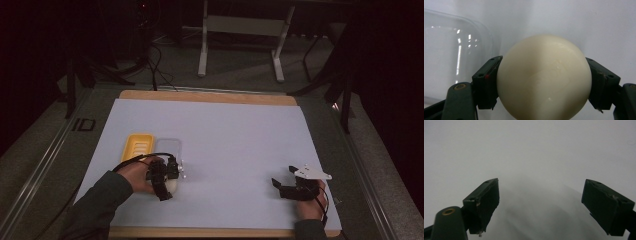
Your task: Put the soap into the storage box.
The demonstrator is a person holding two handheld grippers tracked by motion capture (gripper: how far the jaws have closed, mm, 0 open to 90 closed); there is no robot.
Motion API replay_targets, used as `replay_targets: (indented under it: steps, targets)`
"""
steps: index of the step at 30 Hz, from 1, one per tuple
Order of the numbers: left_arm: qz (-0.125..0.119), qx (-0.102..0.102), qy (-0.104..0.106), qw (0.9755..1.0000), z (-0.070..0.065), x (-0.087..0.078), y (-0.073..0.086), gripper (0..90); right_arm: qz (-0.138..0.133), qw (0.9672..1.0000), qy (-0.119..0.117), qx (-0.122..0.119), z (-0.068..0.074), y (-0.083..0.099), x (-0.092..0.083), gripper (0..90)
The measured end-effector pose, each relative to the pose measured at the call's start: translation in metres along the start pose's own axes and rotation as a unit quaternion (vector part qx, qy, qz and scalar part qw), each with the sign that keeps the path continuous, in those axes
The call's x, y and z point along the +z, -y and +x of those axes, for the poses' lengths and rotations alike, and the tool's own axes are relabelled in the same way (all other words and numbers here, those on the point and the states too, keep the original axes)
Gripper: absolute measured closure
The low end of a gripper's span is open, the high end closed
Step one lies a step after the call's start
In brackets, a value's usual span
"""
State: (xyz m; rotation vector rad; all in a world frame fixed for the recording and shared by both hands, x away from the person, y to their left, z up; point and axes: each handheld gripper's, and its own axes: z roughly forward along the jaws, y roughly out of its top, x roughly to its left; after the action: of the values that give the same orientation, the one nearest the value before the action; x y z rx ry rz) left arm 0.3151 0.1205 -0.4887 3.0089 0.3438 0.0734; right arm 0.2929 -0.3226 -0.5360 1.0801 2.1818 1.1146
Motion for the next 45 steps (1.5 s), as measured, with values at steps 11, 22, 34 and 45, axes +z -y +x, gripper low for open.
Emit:
replay_targets:
  steps: [11, 22, 34, 45]
  targets:
    - [-0.005, -0.02, -0.006, 0.9998, 0.01, -0.013, 0.004, 24.5, 0.0, 1.0, 0.0, 0.0, 0.0, 0.0, 0.0, 14.6]
    - [0.002, -0.023, -0.012, 0.9997, 0.013, -0.024, 0.01, 24.5, -0.001, 1.0, -0.001, 0.002, 0.0, 0.0, 0.0, 14.6]
    - [0.011, -0.052, -0.029, 0.9982, 0.022, -0.033, 0.022, 24.5, -0.002, 1.0, 0.0, 0.001, 0.0, 0.0, 0.0, 14.6]
    - [0.002, -0.094, -0.018, 0.9954, 0.034, -0.034, 0.03, 24.5, -0.002, 1.0, 0.0, 0.001, 0.0, 0.0, 0.0, 14.6]
